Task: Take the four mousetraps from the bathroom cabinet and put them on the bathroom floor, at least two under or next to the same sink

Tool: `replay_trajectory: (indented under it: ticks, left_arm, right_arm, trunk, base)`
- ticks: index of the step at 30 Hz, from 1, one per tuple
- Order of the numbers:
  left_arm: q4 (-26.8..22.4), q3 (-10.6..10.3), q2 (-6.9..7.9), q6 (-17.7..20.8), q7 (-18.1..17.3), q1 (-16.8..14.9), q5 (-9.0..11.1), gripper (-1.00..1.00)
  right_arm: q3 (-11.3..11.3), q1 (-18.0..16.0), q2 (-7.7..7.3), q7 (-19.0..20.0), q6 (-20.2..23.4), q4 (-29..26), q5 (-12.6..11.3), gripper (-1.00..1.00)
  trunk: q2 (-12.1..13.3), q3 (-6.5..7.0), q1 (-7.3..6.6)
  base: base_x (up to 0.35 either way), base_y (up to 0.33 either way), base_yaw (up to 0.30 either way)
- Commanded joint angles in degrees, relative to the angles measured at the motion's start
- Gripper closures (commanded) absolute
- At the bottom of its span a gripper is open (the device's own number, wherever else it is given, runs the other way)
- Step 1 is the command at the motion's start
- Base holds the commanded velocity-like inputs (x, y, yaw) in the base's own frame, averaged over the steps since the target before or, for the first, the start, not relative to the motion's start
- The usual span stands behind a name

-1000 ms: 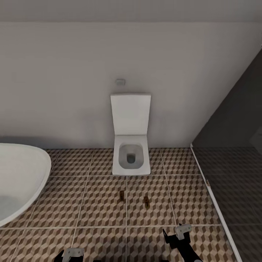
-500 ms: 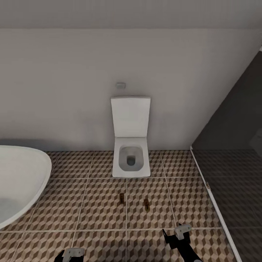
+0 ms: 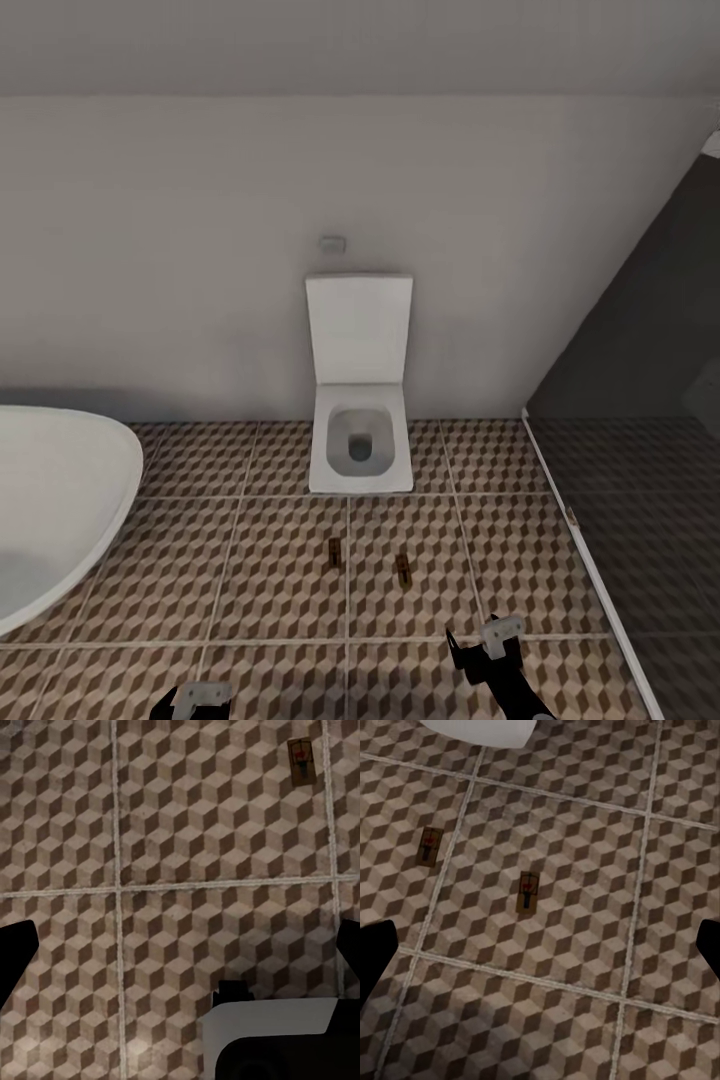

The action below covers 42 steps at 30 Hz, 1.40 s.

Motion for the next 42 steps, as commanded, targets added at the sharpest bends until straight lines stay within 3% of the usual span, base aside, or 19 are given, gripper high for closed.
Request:
replay_trajectory:
  ticks: [1, 42]
  left_arm:
    - [0.2, -0.5, -0.04, -0.3, 0.2, -0.1, 0.2, -1.0]
    - [0.2, -0.5, -0.12, -0.3, 0.2, -0.1, 0.2, -1.0]
  right_arm:
    - [0.0, 0.0, -0.01, 0.1, -0.2, 0.0, 0.1, -1.0]
    - [0.0, 0.0, 0.43, -0.1, -0.2, 0.1, 0.1, -1.0]
  trunk:
    - [-0.1, 0.01, 0.03]
    - [-0.1, 3.73, 0.03]
  base:
    - [0.0, 0.0, 0.0]
    - [0.0, 0.0, 0.0]
